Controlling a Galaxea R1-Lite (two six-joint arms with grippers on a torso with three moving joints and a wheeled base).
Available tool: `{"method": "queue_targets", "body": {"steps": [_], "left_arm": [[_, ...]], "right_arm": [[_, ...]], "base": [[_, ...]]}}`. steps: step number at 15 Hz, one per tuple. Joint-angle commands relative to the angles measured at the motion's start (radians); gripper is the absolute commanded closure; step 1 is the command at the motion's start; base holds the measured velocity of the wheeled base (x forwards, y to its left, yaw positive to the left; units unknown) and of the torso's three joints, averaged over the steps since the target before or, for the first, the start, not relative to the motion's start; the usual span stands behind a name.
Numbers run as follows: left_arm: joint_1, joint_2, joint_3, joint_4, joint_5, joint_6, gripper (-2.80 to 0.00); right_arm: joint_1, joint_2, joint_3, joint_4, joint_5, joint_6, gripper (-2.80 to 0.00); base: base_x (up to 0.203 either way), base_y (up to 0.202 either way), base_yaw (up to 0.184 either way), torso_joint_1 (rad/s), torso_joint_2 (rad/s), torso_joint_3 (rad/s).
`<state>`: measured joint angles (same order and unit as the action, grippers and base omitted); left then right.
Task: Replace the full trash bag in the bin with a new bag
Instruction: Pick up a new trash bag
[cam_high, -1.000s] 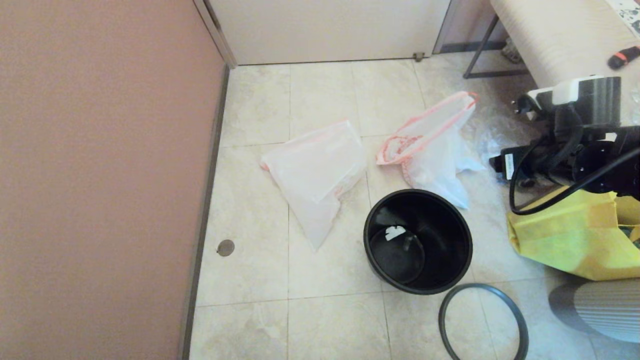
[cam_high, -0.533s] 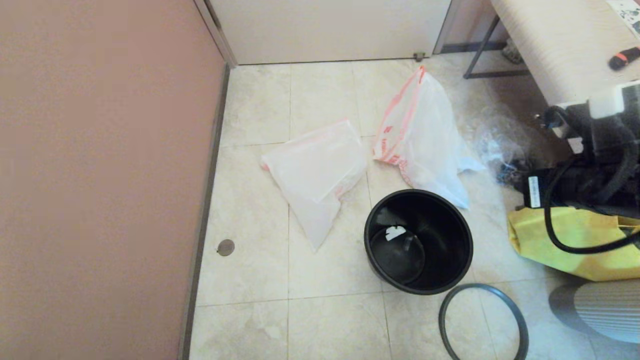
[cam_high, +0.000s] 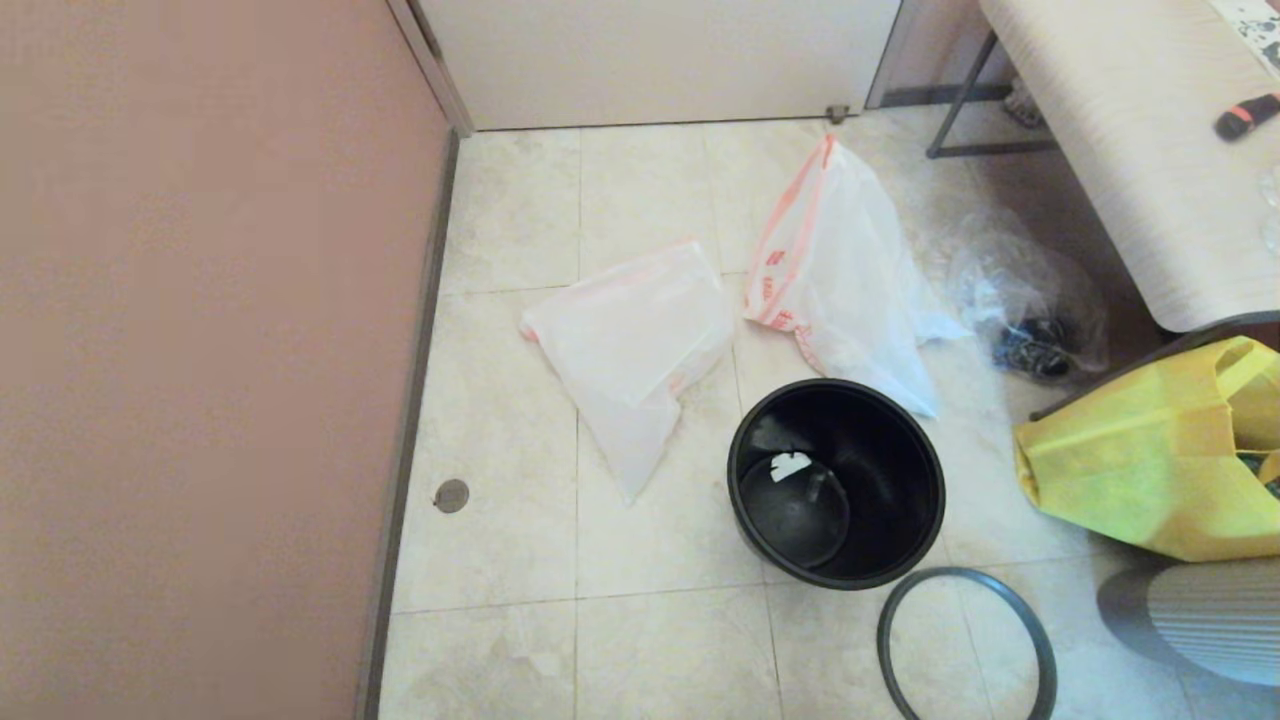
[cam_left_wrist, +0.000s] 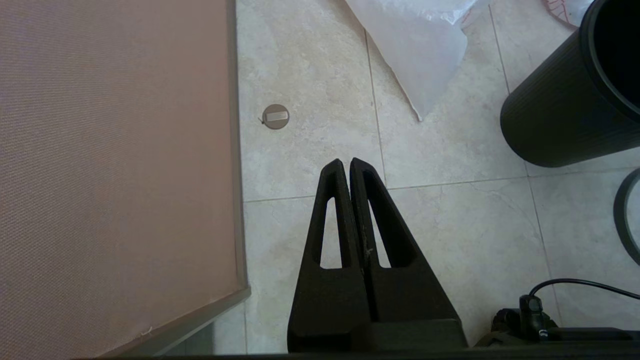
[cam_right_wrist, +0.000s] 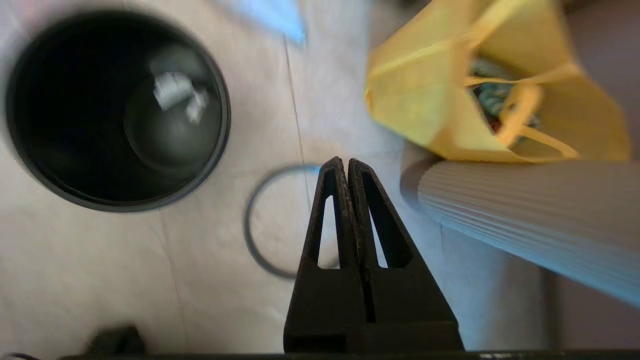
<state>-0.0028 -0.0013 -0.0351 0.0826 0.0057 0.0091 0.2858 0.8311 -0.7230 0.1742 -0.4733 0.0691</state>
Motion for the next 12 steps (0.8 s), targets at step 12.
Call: {"method": "queue_targets", "body": {"steps": [12], "left_arm": [[0.000,0.001,0.000,0.000,0.000,0.000,0.00]], "right_arm": [[-0.267,-0.813,0.513,0.068,0.303,-0.042,0.00]], "base": [[0.000,0.000,0.000,0.000,0.00,0.000]]}}
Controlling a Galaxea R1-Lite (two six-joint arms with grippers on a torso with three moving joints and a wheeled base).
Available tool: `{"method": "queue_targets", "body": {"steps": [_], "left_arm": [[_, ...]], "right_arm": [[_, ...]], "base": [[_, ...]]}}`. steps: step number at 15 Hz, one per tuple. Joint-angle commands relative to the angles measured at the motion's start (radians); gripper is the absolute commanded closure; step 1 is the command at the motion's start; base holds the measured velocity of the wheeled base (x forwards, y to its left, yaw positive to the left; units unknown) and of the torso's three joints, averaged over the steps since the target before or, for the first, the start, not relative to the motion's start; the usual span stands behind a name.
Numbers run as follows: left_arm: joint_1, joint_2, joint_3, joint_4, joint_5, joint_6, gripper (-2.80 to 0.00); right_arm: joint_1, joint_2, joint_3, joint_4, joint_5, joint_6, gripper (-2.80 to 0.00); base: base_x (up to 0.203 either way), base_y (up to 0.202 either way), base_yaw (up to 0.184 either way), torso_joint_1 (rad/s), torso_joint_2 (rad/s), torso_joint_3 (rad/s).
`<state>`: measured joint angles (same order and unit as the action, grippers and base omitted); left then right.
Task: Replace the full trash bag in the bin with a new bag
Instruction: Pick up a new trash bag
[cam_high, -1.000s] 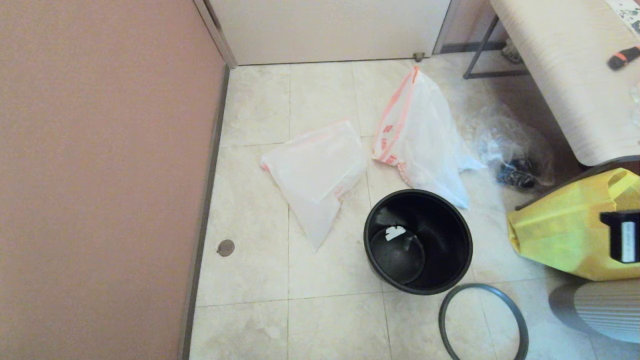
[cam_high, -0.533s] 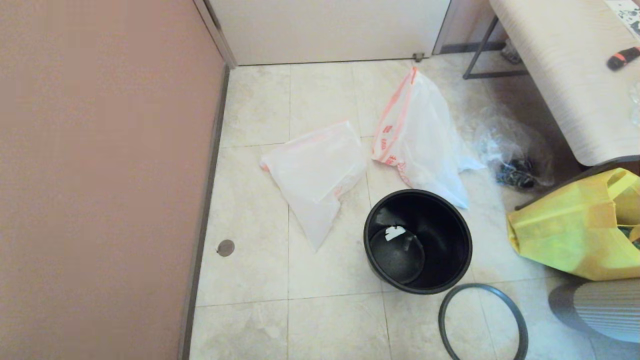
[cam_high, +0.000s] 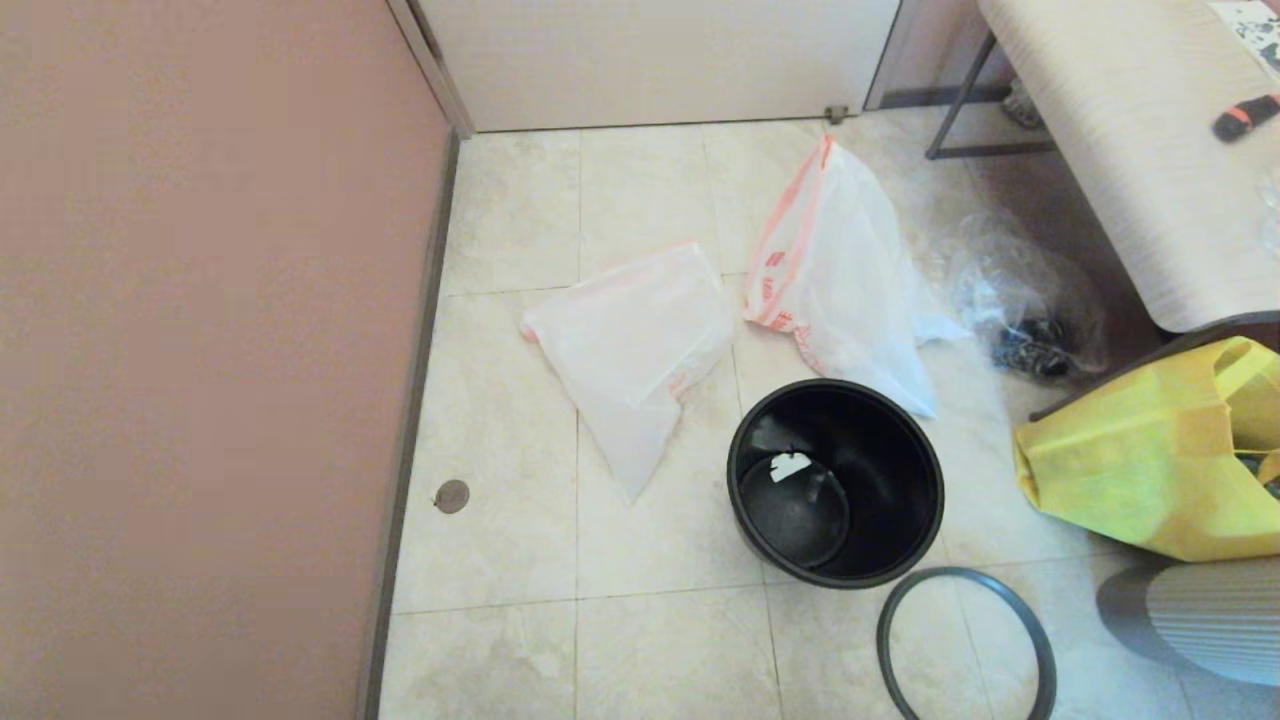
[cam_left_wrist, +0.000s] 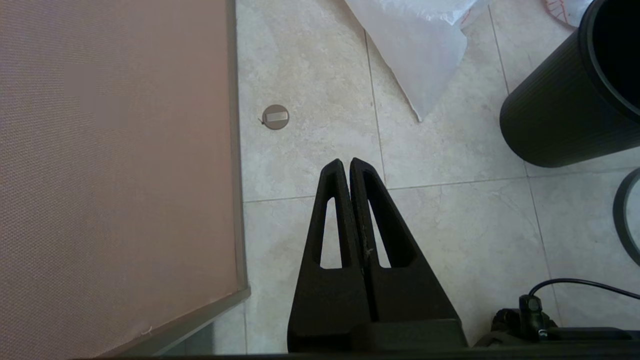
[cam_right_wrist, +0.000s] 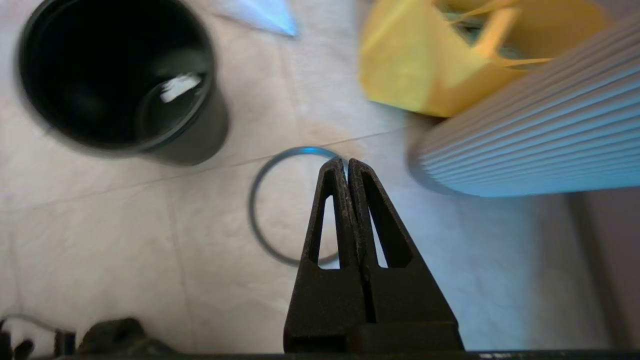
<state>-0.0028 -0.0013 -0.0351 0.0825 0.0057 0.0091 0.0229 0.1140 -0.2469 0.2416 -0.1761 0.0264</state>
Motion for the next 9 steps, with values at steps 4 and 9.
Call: {"method": "queue_targets", "body": {"steps": [4,9], "left_arm": [[0.000,0.001,0.000,0.000,0.000,0.000,0.00],[0.000,0.001,0.000,0.000,0.000,0.000,0.00]], "right_arm": [[-0.011,-0.114,0.201,-0.157,0.156,-0.039,0.00],[-0.011,-0.112,0.225,-0.185,0.198,-0.060,0.00]], "base": [[0.000,0.000,0.000,0.000,0.00,0.000],[0.000,0.000,0.000,0.000,0.00,0.000]]}}
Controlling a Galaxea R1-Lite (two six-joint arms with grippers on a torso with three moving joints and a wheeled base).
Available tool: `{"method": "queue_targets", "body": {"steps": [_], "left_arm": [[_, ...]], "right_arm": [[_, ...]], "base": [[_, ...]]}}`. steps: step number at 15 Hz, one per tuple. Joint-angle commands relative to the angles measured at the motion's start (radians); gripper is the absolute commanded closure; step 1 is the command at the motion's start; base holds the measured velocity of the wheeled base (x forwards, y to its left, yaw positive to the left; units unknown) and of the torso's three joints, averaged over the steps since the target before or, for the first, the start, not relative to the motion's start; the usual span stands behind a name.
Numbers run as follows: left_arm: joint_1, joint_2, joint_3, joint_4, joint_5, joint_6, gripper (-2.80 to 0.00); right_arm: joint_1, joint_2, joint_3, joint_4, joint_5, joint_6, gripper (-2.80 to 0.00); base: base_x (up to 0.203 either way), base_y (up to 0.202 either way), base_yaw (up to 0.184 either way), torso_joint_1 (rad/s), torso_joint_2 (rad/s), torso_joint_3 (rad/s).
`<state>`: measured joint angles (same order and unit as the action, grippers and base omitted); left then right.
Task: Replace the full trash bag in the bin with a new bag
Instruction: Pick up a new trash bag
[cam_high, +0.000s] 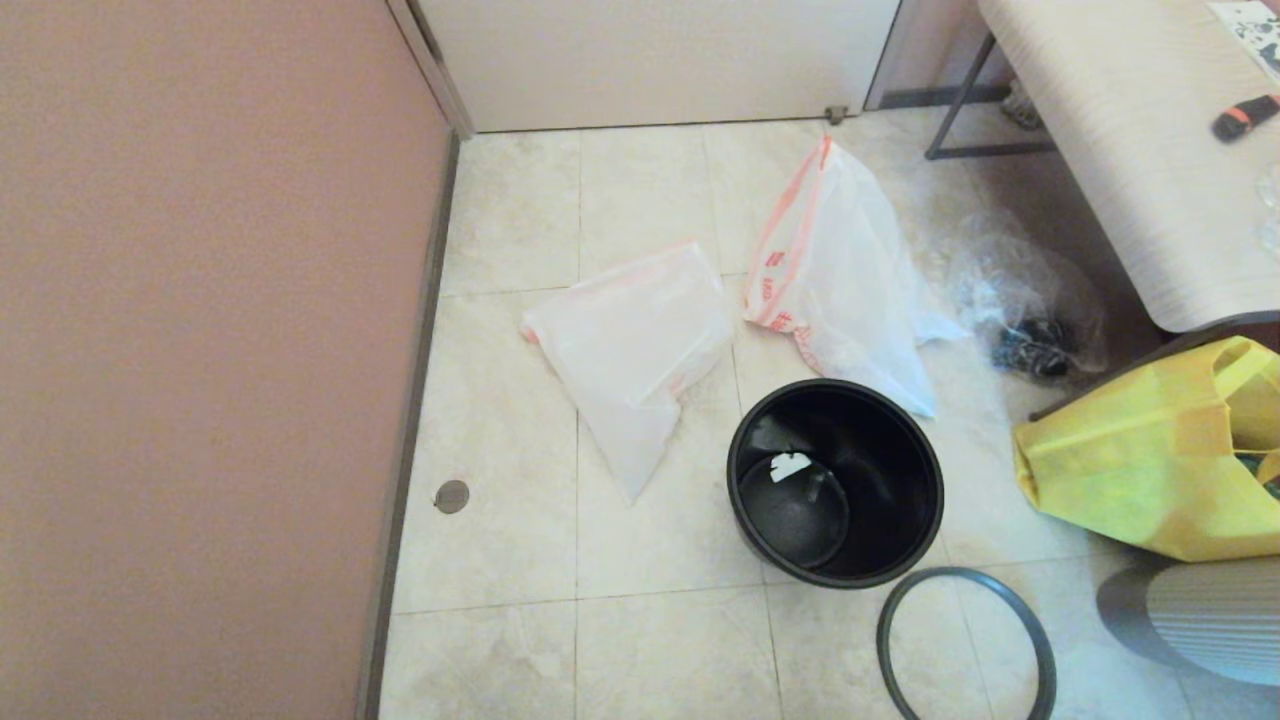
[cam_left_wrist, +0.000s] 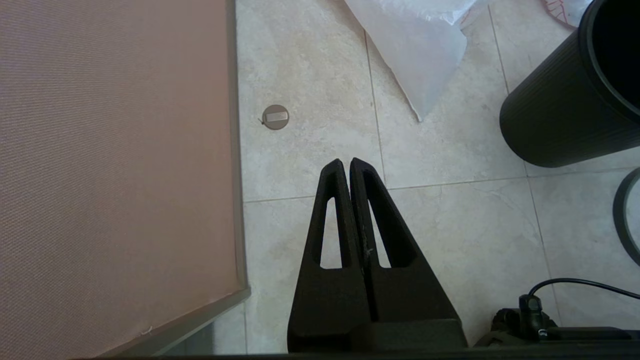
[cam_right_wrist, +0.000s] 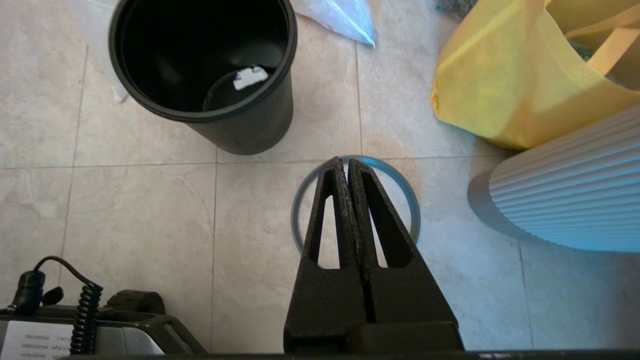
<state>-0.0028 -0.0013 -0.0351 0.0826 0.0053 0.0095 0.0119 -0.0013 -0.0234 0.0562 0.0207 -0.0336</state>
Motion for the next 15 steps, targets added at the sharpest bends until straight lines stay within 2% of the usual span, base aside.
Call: {"method": "queue_targets", "body": {"steps": [1,15], "left_arm": [[0.000,0.001,0.000,0.000,0.001,0.000,0.00],[0.000,0.001,0.000,0.002,0.001,0.004,0.00]], "right_arm": [[0.000,0.003,0.002,0.001,0.001,0.000,0.00],[0.000,0.003,0.002,0.001,0.001,0.000,0.00]], "base": [[0.000,0.000,0.000,0.000,0.00,0.000],[0.000,0.000,0.000,0.000,0.00,0.000]]}}
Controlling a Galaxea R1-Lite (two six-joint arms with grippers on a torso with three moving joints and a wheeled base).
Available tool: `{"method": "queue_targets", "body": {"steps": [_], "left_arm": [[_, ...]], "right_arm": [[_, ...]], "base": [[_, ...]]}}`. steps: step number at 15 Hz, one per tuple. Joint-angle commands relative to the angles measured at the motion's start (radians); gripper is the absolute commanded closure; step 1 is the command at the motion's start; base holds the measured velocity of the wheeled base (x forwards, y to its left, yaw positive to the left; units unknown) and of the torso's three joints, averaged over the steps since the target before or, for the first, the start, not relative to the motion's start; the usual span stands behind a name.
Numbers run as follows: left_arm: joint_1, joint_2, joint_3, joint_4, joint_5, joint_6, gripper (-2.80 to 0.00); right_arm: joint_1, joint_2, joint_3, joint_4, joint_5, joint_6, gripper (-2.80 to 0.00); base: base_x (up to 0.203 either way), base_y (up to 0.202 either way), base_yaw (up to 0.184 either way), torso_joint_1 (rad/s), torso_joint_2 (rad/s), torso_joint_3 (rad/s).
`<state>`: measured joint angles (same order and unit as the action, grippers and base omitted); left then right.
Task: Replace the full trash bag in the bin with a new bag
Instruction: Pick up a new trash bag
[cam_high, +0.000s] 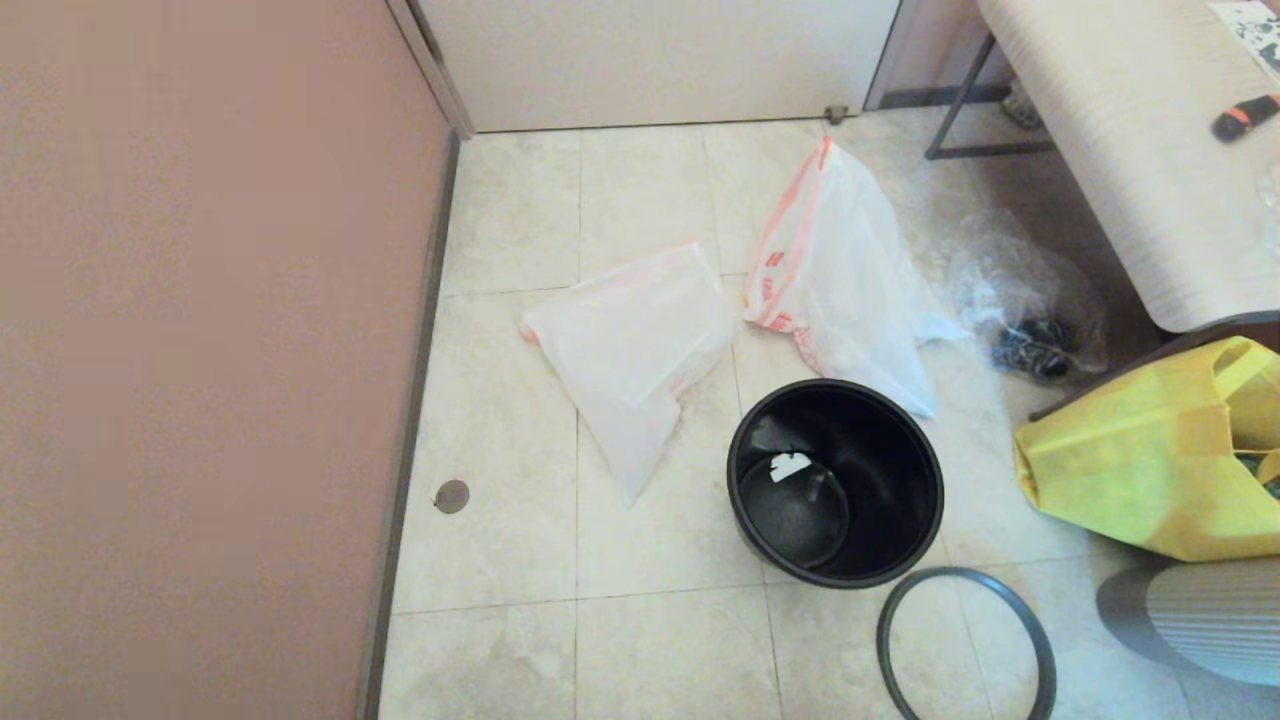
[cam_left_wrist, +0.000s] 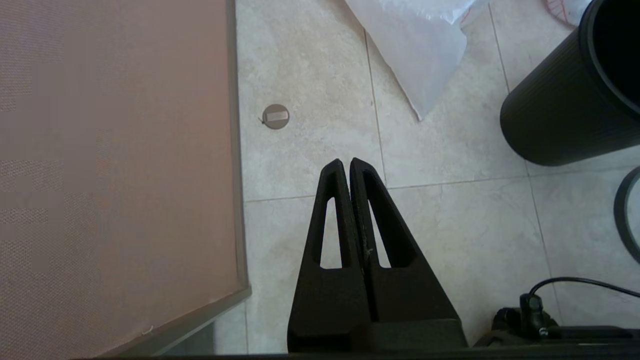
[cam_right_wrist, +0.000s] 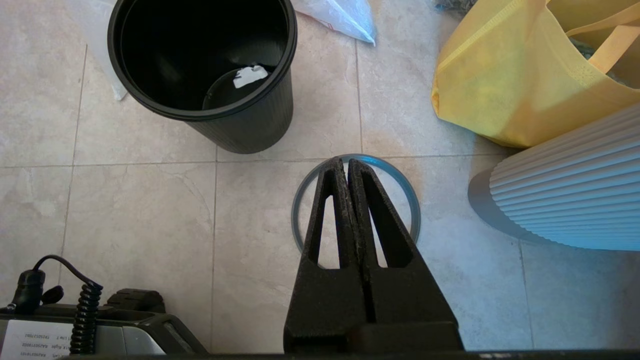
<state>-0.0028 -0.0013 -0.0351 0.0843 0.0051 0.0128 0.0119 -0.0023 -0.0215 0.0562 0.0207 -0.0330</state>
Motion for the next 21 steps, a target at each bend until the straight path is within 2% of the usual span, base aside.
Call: {"method": "queue_targets", "body": {"steps": [1,8,11,12,17,21], "left_arm": [[0.000,0.001,0.000,0.000,-0.001,0.000,0.00],[0.000,0.001,-0.002,0.008,-0.018,0.008,0.00],[0.003,0.001,-0.001,0.004,-0.047,0.129,0.00],[0.004,0.001,0.000,0.003,-0.043,0.147,0.00],[0.004,0.023,-0.002,0.005,-0.056,0.174,0.00],[0.004,-0.002,0.000,-0.008,-0.054,0.171,0.00]], "right_arm": [[0.000,0.004,0.000,0.001,0.001,-0.001,0.00],[0.000,0.004,0.000,0.001,0.001,-0.001,0.00],[0.000,0.004,0.000,0.001,0.001,0.000,0.00],[-0.001,0.004,-0.001,0.001,0.001,-0.001,0.00],[0.000,0.004,0.000,0.001,0.001,-0.001,0.00],[0.000,0.004,0.000,0.001,0.001,0.001,0.00]], "base": [[0.000,0.000,0.000,0.000,0.00,0.000],[0.000,0.000,0.000,0.000,0.00,0.000],[0.000,0.000,0.000,0.000,0.00,0.000],[0.000,0.000,0.000,0.000,0.00,0.000],[0.000,0.000,0.000,0.000,0.00,0.000],[0.000,0.000,0.000,0.000,0.00,0.000]]}}
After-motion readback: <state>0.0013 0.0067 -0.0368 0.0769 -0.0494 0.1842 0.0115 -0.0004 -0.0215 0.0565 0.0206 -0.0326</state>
